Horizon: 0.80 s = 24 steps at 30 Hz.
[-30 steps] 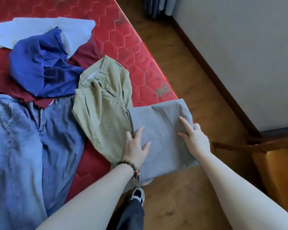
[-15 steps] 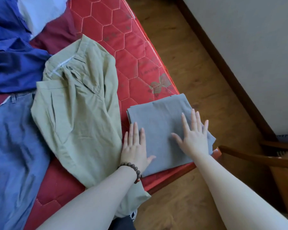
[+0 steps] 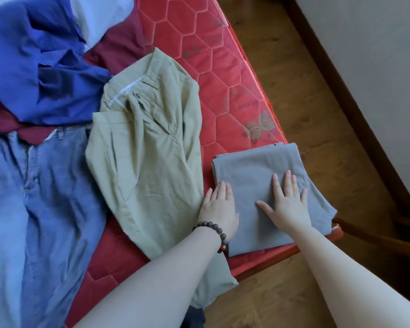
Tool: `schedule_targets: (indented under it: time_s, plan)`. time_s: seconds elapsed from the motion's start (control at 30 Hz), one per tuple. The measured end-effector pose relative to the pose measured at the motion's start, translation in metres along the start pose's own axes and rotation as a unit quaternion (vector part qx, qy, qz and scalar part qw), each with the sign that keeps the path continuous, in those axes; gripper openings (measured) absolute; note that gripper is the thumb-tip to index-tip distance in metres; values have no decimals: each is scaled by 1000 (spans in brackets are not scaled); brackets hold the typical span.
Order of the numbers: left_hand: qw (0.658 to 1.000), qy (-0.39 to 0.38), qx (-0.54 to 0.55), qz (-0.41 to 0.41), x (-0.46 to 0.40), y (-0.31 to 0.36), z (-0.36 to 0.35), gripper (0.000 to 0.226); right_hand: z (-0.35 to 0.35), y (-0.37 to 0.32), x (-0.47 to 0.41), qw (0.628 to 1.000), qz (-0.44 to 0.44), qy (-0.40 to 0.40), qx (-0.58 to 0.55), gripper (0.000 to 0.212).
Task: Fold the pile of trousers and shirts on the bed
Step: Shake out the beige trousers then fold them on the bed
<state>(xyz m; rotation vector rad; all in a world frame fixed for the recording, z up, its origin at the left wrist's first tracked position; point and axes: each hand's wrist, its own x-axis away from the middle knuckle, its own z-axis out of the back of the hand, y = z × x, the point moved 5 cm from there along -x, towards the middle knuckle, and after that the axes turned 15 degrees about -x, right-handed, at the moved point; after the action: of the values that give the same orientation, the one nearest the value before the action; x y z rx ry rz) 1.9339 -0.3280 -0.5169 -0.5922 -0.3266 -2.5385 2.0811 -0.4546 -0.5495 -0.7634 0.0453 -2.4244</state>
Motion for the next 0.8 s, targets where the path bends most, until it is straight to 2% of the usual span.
schedule_targets:
  time_s: [0.07, 0.13, 0.27, 0.33, 0.47, 0.57, 0.63, 0.7, 0.8]
  plan:
    - [996, 69, 46, 18, 12, -27, 22, 72, 14, -24, 9, 998, -1, 33, -48, 79]
    - [990, 111, 56, 62, 24, -69, 40, 68, 26, -66, 15, 992, 37, 64, -98, 72]
    - [968, 127, 44, 211, 38, -170, 56, 72, 35, -173, 7, 975, 133, 59, -169, 73]
    - [952, 120, 41, 277, 40, -213, 58, 80, 33, -217, -6, 972, 152, 50, -175, 80]
    - [929, 104, 64, 349, 32, -281, 52, 97, 16, -267, -35, 977, 110, 26, -179, 99]
    - [920, 113, 130, 352, 15, -315, 50, 104, 3, -277, -50, 984, 57, 41, -164, 106]
    - [919, 106, 174, 338, -3, -325, 49, 98, -5, -280, -57, 983, 33, 51, -176, 104]
    - [921, 111, 169, 332, -16, -328, 52, 74, -10, -282, -61, 974, 23, 66, -216, 92]
    - [929, 132, 115, 326, -22, -324, 60, 40, -6, -287, -63, 963, 9, 109, -244, 42]
